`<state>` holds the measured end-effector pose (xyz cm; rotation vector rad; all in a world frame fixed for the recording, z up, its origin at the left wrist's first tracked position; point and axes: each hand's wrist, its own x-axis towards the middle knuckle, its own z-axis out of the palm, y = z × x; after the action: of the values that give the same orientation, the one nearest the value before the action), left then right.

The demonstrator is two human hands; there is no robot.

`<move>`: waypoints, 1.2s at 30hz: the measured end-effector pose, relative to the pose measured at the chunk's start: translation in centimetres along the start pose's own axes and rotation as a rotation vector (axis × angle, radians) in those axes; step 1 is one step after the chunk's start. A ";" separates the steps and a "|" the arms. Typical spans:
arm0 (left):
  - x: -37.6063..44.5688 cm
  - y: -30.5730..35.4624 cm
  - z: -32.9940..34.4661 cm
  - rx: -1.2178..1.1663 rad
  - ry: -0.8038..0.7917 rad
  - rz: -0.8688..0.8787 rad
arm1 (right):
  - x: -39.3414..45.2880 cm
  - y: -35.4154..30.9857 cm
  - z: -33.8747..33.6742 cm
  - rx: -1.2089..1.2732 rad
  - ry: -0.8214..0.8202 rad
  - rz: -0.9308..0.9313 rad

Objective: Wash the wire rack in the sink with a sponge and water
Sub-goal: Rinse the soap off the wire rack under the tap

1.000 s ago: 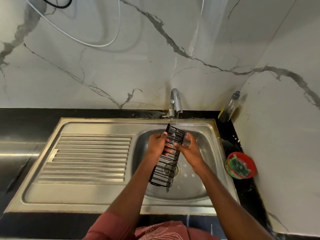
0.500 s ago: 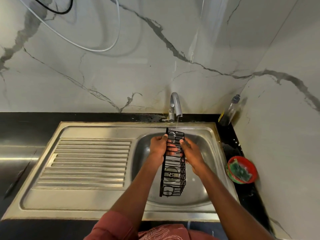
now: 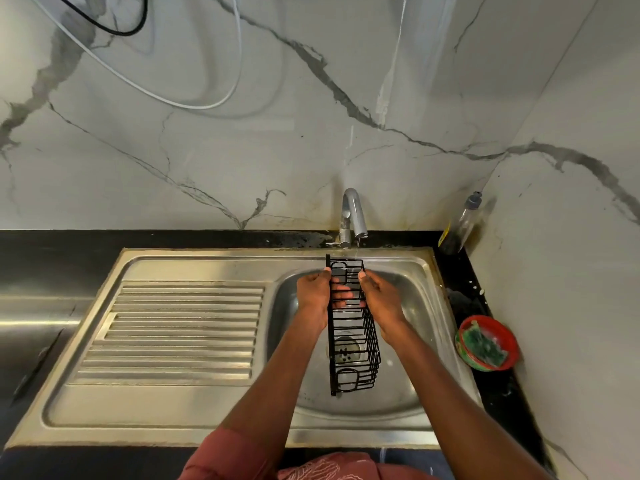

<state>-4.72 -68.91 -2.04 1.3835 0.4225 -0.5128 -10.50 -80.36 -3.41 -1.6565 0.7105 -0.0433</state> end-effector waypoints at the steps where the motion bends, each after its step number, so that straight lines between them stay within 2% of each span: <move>1: 0.0 0.2 -0.1 -0.002 0.012 0.015 | 0.1 -0.2 0.1 -0.006 -0.002 0.003; 4: 0.1 0.5 -0.4 -0.023 0.040 0.046 | -0.5 -1.2 0.1 -0.007 -0.029 0.013; 9: 0.4 0.5 -0.5 -0.043 0.043 0.057 | -1.7 -2.1 -1.2 -0.030 -0.216 0.126; 13: -0.1 0.1 0.1 -0.039 0.025 0.050 | -1.9 -2.0 -2.5 0.001 -0.259 0.203; 28: -1.0 0.3 -0.1 -0.030 0.011 0.035 | -2.7 -1.1 -3.4 0.071 -0.241 0.163; 36: -1.8 -0.5 0.6 0.044 -0.102 -0.013 | -3.4 0.3 -4.5 0.106 -0.140 0.136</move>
<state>-6.50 -69.41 -1.34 1.3909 0.3397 -0.6037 -15.19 -82.78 -1.45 -1.4908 0.7003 0.1287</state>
